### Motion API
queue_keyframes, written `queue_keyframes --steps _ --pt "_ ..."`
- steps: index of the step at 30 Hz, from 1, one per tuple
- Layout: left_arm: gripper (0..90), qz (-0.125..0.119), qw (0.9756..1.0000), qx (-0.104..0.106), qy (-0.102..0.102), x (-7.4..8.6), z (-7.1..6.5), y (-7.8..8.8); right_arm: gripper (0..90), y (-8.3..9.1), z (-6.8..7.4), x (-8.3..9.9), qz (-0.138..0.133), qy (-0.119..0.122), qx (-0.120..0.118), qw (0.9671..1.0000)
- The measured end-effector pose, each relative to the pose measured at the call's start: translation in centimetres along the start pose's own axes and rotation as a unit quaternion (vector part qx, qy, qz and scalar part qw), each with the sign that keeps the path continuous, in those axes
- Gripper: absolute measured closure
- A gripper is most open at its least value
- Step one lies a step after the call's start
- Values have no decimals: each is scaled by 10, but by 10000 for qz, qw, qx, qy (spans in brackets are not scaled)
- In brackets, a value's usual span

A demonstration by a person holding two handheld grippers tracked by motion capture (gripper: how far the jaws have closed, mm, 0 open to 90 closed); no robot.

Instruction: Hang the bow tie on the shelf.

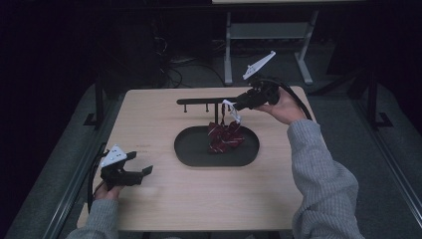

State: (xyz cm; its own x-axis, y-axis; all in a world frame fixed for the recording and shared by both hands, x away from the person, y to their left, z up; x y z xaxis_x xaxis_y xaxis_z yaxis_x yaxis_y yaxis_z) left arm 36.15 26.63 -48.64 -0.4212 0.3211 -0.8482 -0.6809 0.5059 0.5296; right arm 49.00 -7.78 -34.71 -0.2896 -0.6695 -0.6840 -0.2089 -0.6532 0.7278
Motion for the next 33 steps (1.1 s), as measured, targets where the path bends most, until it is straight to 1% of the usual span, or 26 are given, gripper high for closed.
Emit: queue_keyframes --steps 6,7,12,13,17,21,22,24,25,28,33 --pt "130 -4 10000 8 -20 0 0 0 605 3 2 0 -2 -15 9 10000" --pt "130 2 10000 6 -21 0 0 0 604 3 2 0 -20 20 11 10000" --pt "130 0 10000 10 -28 0 0 0 595 4 4 1 -28 37 13 10000" --pt "130 2 10000 7 -32 0 0 0 593 4 5 1 -21 3 1 10000" --pt "130 5 10000 12 -25 0 0 0 583 4 5 2 -41 45 -4 10000" --pt "130 29 10000 10 -36 1 -1 -1 568 5 8 4 -35 -5 -47 10000" --pt "130 24 10000 11 -37 0 -1 -1 566 5 7 4 -43 43 -23 10000" --pt "130 31 10000 8 -33 1 -1 -1 561 5 10 5 -62 -51 -51 10000" --pt "130 28 10000 13 -28 1 -1 -1 558 5 9 5 -69 49 -38 10000" --pt "130 29 10000 10 -31 0 -1 -1 552 6 11 7 -54 -8 -36 10000" --pt "130 29 10000 10 -29 1 -1 -1 544 7 14 7 -80 47 -34 10000"
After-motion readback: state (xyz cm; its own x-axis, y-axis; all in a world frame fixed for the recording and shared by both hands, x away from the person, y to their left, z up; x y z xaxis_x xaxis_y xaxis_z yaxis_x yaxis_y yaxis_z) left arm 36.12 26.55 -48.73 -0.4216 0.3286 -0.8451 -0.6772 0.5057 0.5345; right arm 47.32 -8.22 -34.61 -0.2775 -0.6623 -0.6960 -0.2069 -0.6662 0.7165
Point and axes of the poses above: each handheld gripper's, and its own axes: y roughly backward along the jaws, x roughly out of its underside, z roughly to its left, the point moved 9 cm from there along -y, roughly forward along the jaws, and after that the axes turned 3 degrees about -x, right-handed, at the moved point
